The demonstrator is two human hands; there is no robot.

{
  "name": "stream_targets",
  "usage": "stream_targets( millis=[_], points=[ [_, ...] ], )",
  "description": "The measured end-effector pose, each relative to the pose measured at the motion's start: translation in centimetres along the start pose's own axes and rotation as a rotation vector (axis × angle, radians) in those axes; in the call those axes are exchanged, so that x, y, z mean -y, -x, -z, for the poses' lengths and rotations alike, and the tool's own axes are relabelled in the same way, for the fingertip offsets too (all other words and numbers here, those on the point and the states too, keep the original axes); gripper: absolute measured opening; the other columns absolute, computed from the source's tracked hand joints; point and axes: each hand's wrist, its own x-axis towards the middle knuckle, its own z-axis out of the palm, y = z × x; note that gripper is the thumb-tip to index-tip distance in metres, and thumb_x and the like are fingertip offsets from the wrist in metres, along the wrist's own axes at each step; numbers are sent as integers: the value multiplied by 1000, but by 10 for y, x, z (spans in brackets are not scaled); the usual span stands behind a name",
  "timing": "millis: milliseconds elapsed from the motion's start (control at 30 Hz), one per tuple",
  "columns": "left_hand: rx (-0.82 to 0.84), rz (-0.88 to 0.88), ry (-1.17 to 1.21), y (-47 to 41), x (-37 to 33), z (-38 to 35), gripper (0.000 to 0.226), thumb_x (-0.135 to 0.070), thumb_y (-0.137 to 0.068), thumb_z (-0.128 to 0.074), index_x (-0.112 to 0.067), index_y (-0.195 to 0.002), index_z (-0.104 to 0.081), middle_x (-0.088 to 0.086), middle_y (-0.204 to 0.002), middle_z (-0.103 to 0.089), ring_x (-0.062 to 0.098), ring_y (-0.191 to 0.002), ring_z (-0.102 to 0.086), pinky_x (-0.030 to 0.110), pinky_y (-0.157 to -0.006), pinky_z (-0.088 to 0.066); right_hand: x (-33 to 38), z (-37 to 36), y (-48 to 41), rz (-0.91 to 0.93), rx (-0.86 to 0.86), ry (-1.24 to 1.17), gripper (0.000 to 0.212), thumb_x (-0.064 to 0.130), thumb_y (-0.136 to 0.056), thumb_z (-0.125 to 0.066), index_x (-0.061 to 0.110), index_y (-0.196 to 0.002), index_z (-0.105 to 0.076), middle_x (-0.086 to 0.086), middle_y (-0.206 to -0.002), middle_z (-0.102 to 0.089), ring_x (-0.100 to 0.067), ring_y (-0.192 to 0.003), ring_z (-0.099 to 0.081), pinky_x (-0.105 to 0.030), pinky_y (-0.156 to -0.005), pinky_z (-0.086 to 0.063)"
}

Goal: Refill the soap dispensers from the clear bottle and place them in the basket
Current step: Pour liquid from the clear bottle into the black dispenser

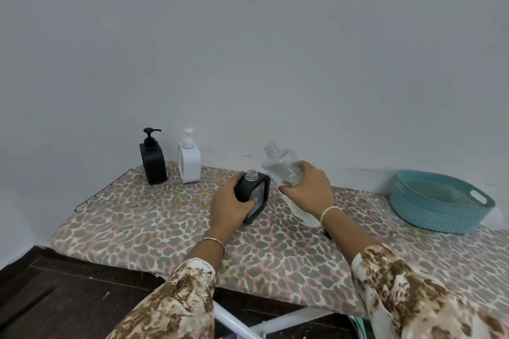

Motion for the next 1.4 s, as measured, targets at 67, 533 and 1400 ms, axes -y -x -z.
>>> stream_targets(
  millis=[67, 533, 1400],
  points=[
    [-9, 6, 13, 1, 2, 0, 73, -19, -71, -79, -26, -138, -51, -2, -123, -65, 18, -109, -62, 35, -93, -54, 1, 2, -2, 14, 33, 77, 56, 33, -70, -74, 15, -121, -57, -2, -106, -68, -22, -94, -64, -31, -77, -53],
    [-16, 10, 35, 1, 7, 0, 73, -22, -70, -79, -30, -137, -51, -5, -122, -66, 16, -108, -63, 32, -93, -54, -5, -2, -11, 60, 217, 336, 59, 26, -69, -75, 18, -124, -55, 0, -109, -65, -21, -97, -62, -31, -78, -54],
    [0, -3, 10, 1, 7, 0, 75, -21, -70, -78, -32, -139, -50, -5, -120, -67, 16, -107, -63, 32, -91, -55, 11, 11, -34, 77, 364, 514, 59, 23, -65, -78, 17, -119, -56, 2, -96, -59, -20, -88, -58, -27, -66, -45]
  ],
)
